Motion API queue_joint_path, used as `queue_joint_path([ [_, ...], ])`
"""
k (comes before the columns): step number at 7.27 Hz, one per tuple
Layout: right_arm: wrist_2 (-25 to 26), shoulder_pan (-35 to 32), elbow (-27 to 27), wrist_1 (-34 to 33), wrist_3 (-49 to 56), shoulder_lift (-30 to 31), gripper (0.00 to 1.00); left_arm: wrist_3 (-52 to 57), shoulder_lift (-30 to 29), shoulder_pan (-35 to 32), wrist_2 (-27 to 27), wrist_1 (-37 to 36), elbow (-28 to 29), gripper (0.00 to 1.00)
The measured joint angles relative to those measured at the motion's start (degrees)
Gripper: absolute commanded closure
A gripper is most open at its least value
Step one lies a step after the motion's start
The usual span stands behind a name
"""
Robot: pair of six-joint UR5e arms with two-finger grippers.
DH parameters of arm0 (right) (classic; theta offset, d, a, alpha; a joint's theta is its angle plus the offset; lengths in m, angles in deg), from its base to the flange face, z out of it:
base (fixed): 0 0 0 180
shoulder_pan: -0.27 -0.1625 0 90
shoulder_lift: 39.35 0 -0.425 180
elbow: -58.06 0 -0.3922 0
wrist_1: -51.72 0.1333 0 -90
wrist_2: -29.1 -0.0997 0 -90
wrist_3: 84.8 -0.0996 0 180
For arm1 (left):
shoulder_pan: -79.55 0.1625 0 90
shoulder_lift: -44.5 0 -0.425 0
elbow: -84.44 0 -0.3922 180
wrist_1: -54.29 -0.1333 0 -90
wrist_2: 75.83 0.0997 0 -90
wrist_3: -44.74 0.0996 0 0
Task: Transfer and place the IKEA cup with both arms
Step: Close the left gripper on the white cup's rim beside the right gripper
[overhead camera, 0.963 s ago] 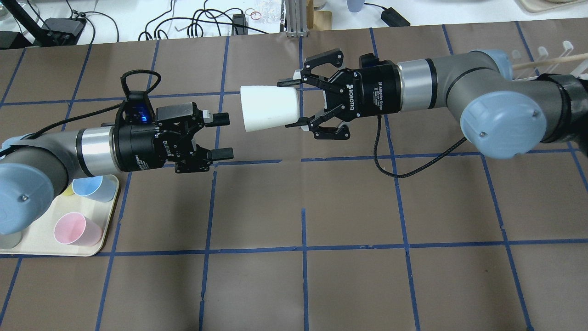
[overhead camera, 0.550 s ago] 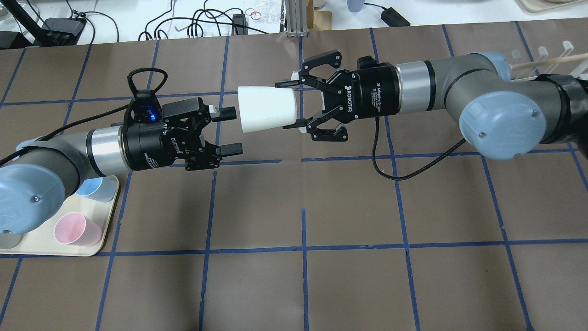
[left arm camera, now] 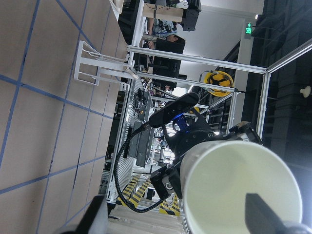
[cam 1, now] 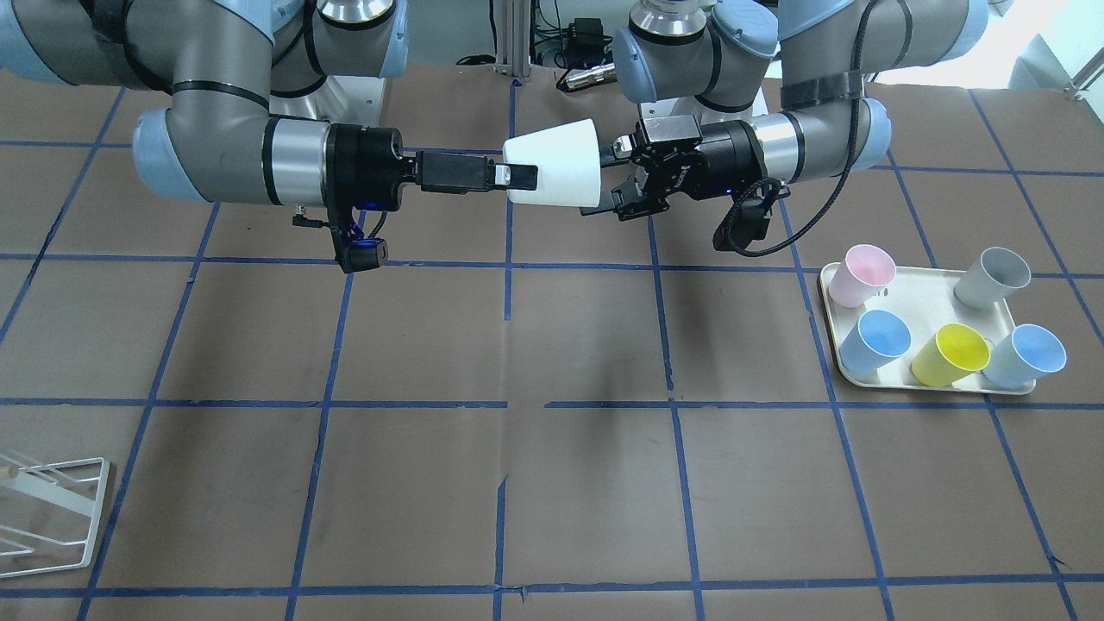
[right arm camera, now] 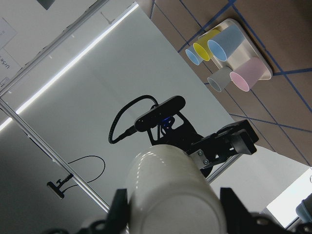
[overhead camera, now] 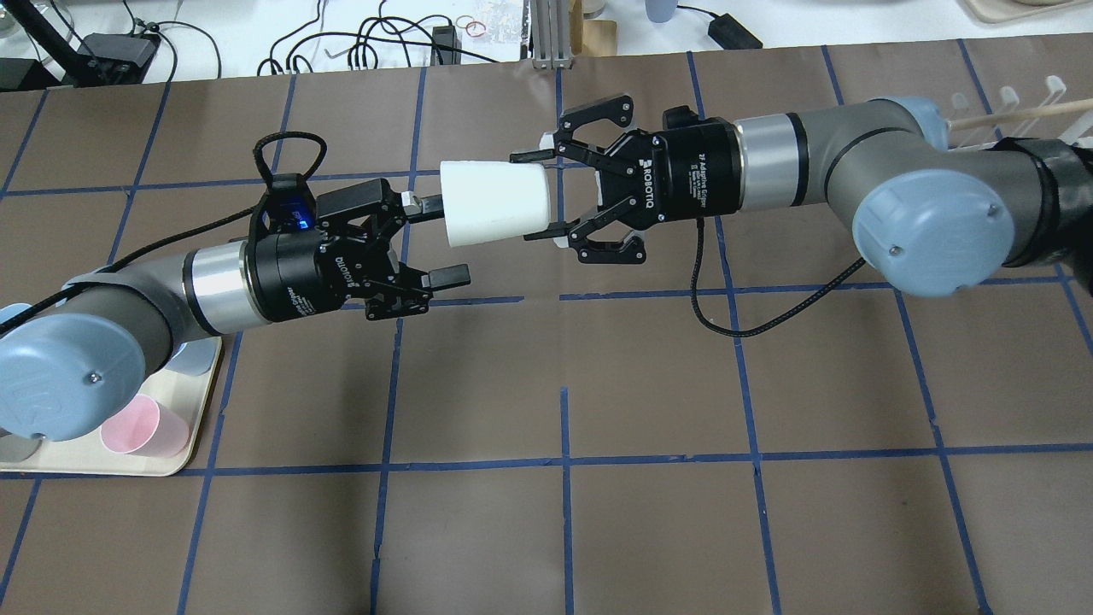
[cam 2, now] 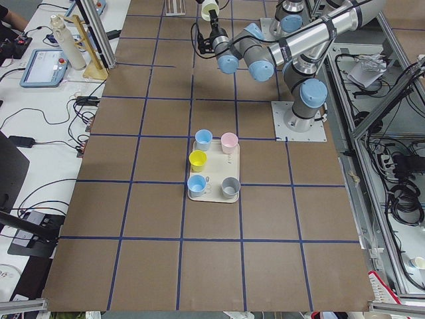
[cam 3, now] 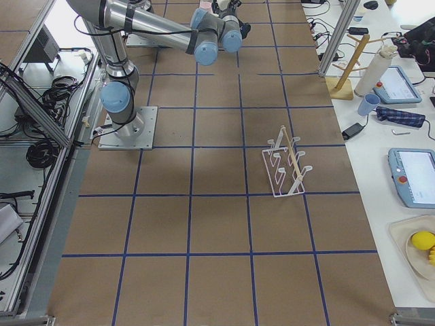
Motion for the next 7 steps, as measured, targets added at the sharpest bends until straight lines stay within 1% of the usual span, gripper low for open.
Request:
queue_joint_path([
  [1, 0.04, 0.01, 0.00, 0.00, -0.06, -0.11, 1.00, -0.05, -0.02, -0.45, -0.11, 0.00, -0.04, 0.17],
  [2, 0.06, 0.02, -0.01, 0.00, -0.08, -0.15, 1.00, -0.09, -0.05, -0.93, -0.20, -0.01, -0.07, 0.22],
  [3, 0.07, 0.02, -0.04, 0.01, -0.17, -0.20, 1.00, -0.13, -0.05, -1.16, -0.62, -0.01, -0.08, 0.30],
  [4, 0.07, 0.01, -0.07, 0.05, -0.34, -0.24, 1.00, -0.15, -0.05, -1.20, -1.27, -0.01, -0.08, 0.44],
  [5, 0.07, 0.00, -0.08, 0.07, -0.46, -0.26, 1.00, -0.10, -0.05, -1.22, -1.58, -0.06, -0.07, 0.52],
  [6, 0.07, 0.00, -0.09, 0.08, -0.50, -0.31, 1.00, 0.04, -0.05, -1.21, -1.70, -0.16, -0.03, 0.69],
  [7, 0.07, 0.00, -0.09, 0.08, -0.55, -0.33, 1.00, 0.27, -0.08, -1.10, -1.74, -0.23, -0.02, 0.97],
])
